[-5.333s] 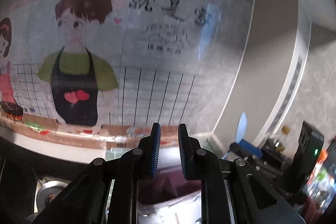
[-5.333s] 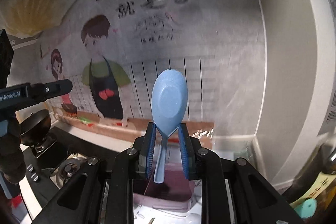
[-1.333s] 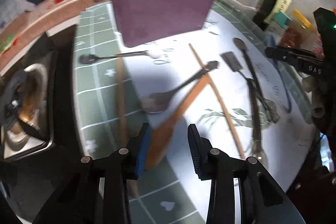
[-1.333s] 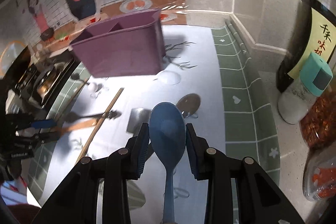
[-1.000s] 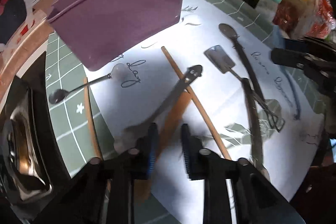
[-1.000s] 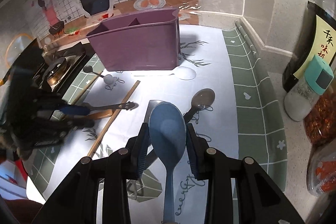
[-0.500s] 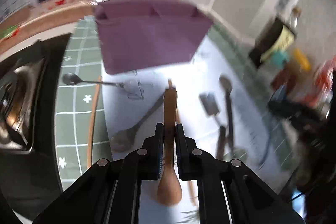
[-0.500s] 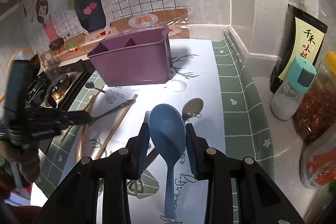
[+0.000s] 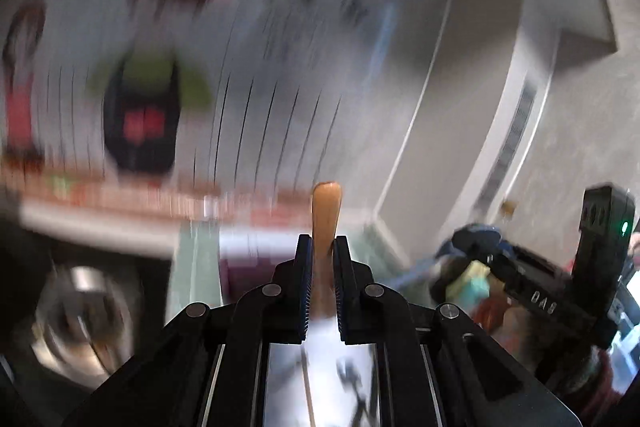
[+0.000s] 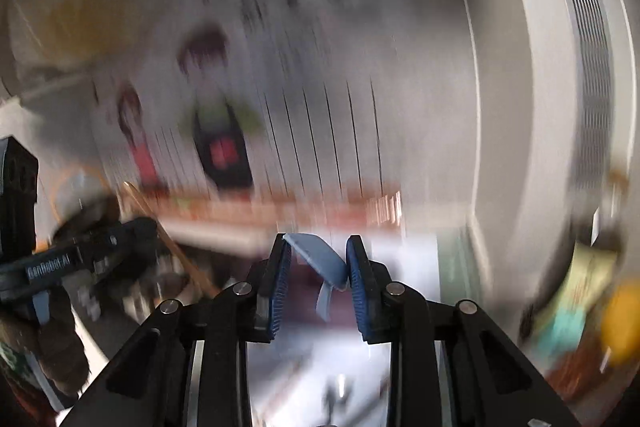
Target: Organize utensils
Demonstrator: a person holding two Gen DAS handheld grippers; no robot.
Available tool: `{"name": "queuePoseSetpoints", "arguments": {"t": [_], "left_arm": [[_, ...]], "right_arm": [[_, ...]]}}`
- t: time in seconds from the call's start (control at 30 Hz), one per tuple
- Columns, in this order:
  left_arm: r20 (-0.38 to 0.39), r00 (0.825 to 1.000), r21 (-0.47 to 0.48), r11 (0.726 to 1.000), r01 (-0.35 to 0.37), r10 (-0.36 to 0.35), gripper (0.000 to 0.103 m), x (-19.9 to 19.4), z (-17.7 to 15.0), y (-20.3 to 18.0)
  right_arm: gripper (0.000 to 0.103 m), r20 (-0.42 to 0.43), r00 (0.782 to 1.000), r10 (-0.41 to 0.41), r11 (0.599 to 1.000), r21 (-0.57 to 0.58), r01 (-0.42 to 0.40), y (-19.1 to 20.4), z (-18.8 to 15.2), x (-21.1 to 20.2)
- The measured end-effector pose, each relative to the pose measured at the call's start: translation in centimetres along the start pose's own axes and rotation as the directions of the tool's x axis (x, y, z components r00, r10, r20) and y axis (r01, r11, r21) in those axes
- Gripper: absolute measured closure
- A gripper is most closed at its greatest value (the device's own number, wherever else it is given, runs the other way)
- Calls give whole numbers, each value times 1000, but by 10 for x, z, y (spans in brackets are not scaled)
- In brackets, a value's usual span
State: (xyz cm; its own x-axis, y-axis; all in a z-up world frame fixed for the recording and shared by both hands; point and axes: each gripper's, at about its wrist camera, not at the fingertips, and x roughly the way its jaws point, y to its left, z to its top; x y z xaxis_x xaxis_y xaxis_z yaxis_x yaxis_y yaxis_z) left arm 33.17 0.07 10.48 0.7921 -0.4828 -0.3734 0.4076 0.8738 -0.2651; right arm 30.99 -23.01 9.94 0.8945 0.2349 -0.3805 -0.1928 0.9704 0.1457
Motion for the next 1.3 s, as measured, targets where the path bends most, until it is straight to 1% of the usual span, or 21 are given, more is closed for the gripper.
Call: {"name": "queuePoseSetpoints", "arguments": {"t": [0.03,0.07,0.1,0.2,0.23,0.3,0.4,0.47,0.57,0.67,0.8,0.93,0.97,1.03,1.07,1.1,1.13,1.17,1.23,1.27,1.3], "left_arm": [[34,999,19,1000,-6,5,93,-2,16,-2],[56,998,35,999,-9,7,93,0,30,-4],[67,998,39,999,-13,11,93,4,37,-3],[56,998,31,999,-42,40,93,32,47,10],[43,998,18,999,-48,47,93,40,46,16],[2,999,-29,999,-43,43,98,62,38,33],[-46,998,-58,997,-53,50,99,86,24,47],[-62,997,-81,996,-48,43,99,96,20,52],[-62,997,-84,995,-55,50,99,105,18,55],[-78,996,-67,996,-54,48,99,108,16,55],[-131,990,-81,995,-54,43,97,116,4,62],[-195,981,-67,998,-14,0,97,121,-17,65],[-224,974,-51,999,7,-19,96,124,-25,63],[-304,950,-29,998,64,-70,87,133,-42,58],[-358,928,-19,995,99,-99,77,139,-52,54],[-417,900,-10,991,134,-126,72,146,-66,49],[-463,876,-3,988,154,-138,72,151,-79,45],[-502,854,0,988,155,-134,72,155,-95,42],[-550,827,-34,992,120,-118,72,158,-120,43],[-571,811,-89,991,97,-131,72,158,-134,47],[-577,802,-157,985,77,-154,72,158,-144,52]], "right_arm": [[92,28,1000,4,1000,-8,-4,2,12,0],[92,69,998,8,1000,-25,-6,6,33,3],[93,83,996,12,999,-35,-9,6,44,8],[96,46,999,14,999,-42,-12,4,54,38],[96,21,1000,10,999,-34,-10,1,51,49],[96,-28,1000,12,1000,-25,-13,-5,40,68],[96,-80,997,18,1000,-5,-19,-17,25,86],[96,-103,995,-13,1000,-5,13,-23,20,97],[96,-115,992,-57,998,-34,54,-29,17,108],[96,-128,986,-105,991,-96,93,-29,12,116],[96,-166,974,-153,981,-146,129,-28,2,132],[96,-157,978,-139,985,-123,120,-29,-2,126],[96,-147,980,-136,986,-119,119,-28,-3,121],[96,-127,984,-123,990,-90,112,-29,-3,107],[96,-119,986,-113,992,-73,105,-31,-2,100],[96,-110,988,-104,994,-51,99,-33,-2,91],[96,-105,990,-99,995,-32,96,-35,-3,83],[96,-103,990,-95,995,-18,94,-37,-5,77],[96,-103,990,-91,996,6,93,-42,-10,64],[96,-105,989,-99,995,12,101,-44,-15,56],[96,-110,988,-111,993,14,114,-47,-21,50]]}}
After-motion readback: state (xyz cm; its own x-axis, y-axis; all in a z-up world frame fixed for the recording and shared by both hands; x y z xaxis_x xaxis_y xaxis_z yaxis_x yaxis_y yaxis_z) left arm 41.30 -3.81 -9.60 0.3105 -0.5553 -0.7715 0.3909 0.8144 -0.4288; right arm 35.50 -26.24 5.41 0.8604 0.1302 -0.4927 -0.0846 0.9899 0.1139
